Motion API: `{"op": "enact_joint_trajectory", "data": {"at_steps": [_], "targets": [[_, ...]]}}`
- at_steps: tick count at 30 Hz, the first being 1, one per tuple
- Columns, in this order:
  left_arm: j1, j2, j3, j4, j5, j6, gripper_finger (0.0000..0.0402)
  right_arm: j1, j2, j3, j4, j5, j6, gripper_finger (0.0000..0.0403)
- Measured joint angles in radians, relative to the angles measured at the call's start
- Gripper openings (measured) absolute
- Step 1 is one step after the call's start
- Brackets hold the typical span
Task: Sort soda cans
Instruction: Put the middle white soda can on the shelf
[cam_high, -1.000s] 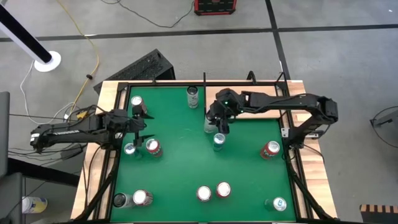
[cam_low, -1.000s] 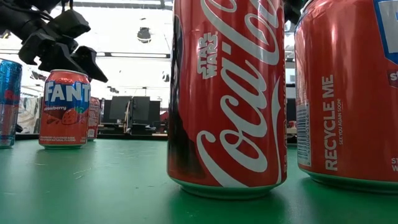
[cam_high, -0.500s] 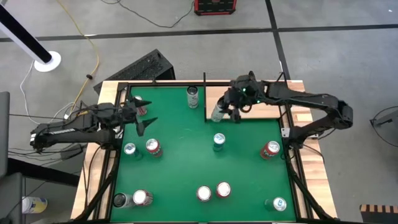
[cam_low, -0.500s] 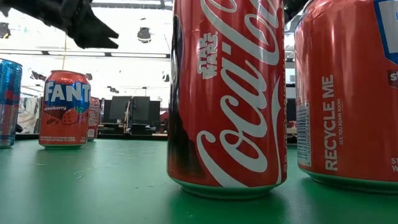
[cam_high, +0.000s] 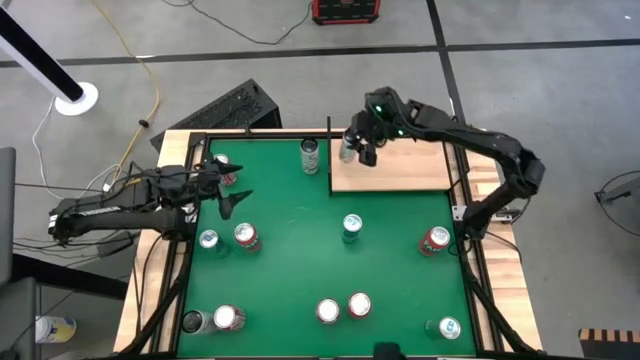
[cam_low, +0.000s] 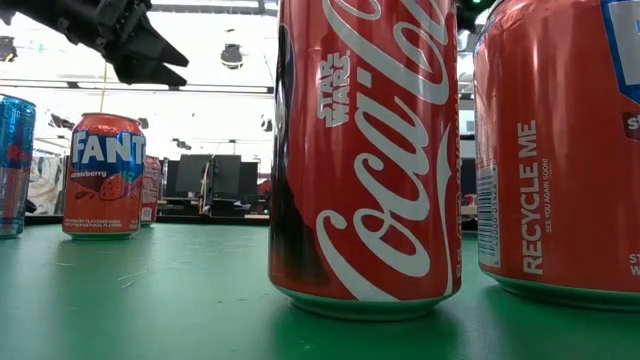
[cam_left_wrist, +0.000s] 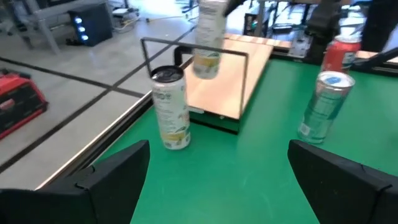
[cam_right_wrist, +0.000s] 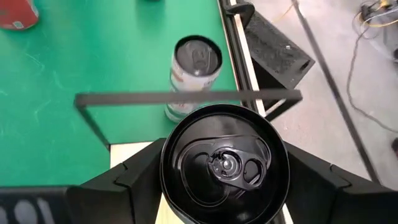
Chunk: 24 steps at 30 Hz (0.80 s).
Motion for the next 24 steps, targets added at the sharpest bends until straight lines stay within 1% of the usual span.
{"op": "enact_joint_trajectory", "data": {"at_steps": [3, 7, 10, 15, 24], "targets": [[0.0, 0.0, 0.0, 0.001, 0.033, 0.0, 0.0368, -0.023, 0.094, 0.126, -0.081, -0.017, -0.024, 0.0283], [0.0, 0.0, 0.0, -0.015, 0.019, 0.003, 0.0368, -0.066, 0.185, 0.232, -0.149, -0.054, -0.028, 0.0283], [0.0, 0.0, 0.0, -0.031, 0.01, 0.003, 0.0368, -0.098, 0.228, 0.246, -0.143, -0.086, -0.035, 0.0283], [0.0, 0.0, 0.0, -0.033, 0.01, 0.004, 0.0368, -0.138, 0.259, 0.245, -0.113, -0.121, -0.028, 0.0283], [0.0, 0.0, 0.0, -0.032, 0.008, 0.01, 0.0368, -0.139, 0.261, 0.245, -0.091, -0.128, -0.035, 0.0283]]}}
